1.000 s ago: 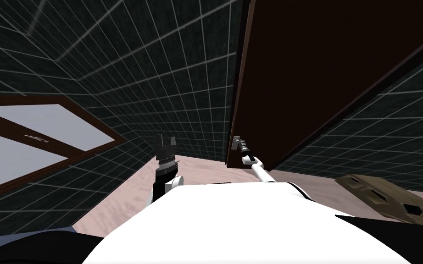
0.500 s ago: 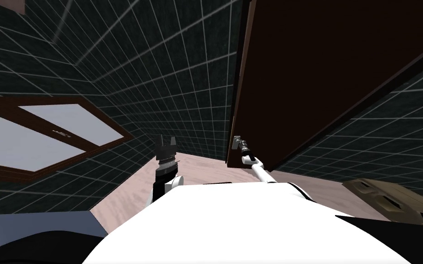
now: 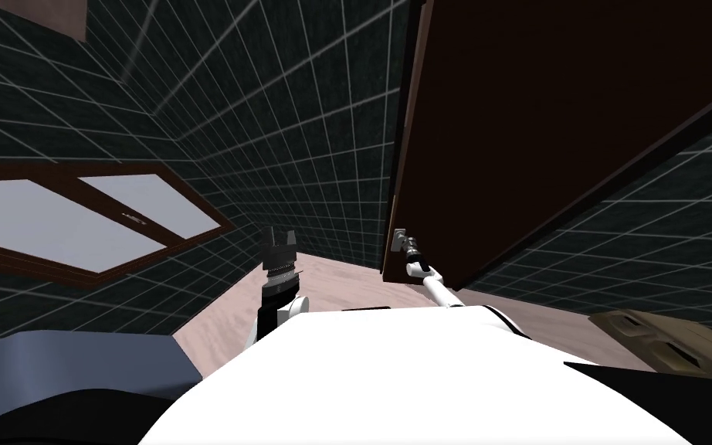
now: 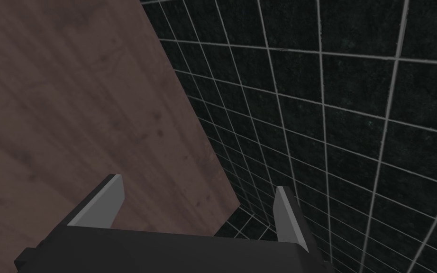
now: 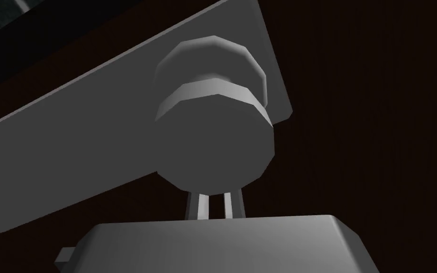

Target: Pull the door open

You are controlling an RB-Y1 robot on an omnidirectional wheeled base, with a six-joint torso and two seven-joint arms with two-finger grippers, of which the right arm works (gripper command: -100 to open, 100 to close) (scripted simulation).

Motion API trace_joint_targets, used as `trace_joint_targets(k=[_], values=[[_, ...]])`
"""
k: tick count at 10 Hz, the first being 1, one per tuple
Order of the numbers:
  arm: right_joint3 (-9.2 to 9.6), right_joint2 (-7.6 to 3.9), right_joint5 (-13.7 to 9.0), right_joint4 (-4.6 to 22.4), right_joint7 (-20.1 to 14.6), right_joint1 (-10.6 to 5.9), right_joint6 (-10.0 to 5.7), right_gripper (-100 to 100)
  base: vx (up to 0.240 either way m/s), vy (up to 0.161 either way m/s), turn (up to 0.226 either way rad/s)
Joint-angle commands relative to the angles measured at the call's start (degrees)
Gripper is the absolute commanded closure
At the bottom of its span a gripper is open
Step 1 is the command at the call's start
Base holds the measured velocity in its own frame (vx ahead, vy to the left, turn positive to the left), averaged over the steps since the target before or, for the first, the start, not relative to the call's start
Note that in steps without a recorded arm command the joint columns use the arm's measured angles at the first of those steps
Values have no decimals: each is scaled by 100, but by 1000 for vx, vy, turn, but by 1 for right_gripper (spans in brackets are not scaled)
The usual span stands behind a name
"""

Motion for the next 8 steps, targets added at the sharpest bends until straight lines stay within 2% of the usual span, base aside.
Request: trace_joint_targets(k=[1,2,4,5,8], values=[[117,45,-88,-2,-221,-108,-49,100,-58,-36,56],[162,28,-270,15,-400,-120,-50,100,-64,-28,107],[162,28,-270,15,-458,-120,-50,100,-34,-14,17],[103,38,-414,62,-632,-38,-10,-100,-57,-34,0],[117,135,-658,-15,-1004,-31,15,-100,-97,-8,63]])
